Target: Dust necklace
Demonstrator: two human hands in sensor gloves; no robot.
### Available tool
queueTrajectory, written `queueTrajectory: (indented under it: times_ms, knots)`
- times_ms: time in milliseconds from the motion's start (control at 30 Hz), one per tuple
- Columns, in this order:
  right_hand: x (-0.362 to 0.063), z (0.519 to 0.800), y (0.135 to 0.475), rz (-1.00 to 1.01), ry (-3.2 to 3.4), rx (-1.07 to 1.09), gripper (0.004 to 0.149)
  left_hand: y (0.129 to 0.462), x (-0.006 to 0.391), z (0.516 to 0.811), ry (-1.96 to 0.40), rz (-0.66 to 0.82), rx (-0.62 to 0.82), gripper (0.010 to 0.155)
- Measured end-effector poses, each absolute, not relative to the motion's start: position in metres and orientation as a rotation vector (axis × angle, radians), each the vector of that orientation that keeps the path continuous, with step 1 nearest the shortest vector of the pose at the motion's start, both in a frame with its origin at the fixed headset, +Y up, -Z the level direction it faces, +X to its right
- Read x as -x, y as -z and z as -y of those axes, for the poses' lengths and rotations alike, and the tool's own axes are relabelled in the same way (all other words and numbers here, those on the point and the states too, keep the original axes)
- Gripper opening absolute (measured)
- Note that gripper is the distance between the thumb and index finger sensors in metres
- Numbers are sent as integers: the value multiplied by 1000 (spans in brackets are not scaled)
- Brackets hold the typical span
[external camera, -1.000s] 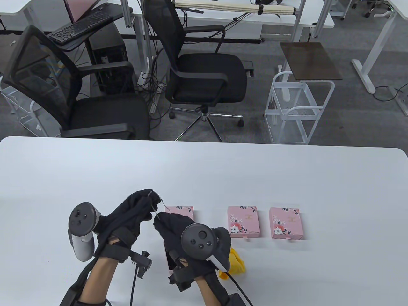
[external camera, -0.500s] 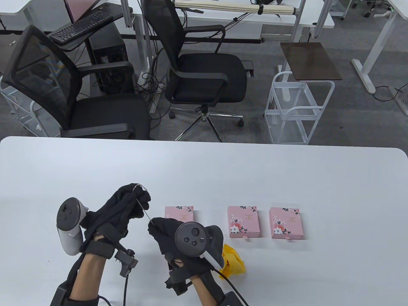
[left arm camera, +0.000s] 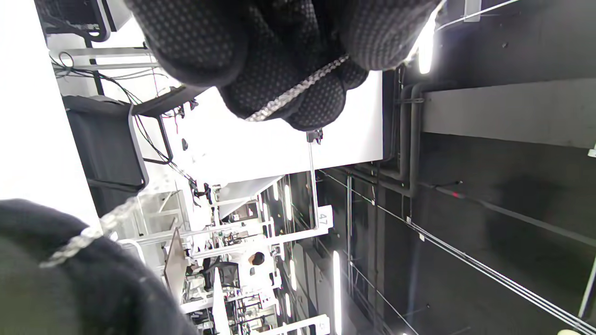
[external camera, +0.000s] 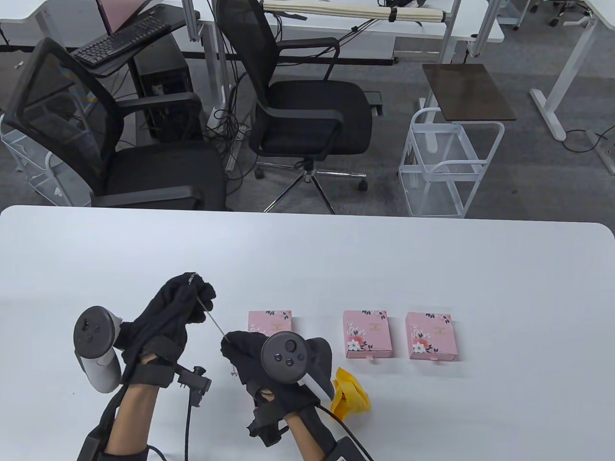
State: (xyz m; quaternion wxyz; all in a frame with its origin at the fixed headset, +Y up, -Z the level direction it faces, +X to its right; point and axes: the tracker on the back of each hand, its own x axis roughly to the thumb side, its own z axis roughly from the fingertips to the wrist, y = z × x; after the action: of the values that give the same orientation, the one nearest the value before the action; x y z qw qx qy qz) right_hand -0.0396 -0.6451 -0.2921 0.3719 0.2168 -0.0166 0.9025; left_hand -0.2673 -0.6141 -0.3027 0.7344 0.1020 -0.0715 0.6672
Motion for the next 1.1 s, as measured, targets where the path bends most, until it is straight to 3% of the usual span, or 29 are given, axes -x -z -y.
queueTrajectory:
  times_ms: [533, 1100]
  knots:
    - [45, 651, 293, 13, -2358, -576, 34, 308, 274, 621, -1533, 142, -162, 45]
    - [47, 657, 294, -3, -2364, -564, 34, 299, 283, 610, -1340, 69, -361, 37]
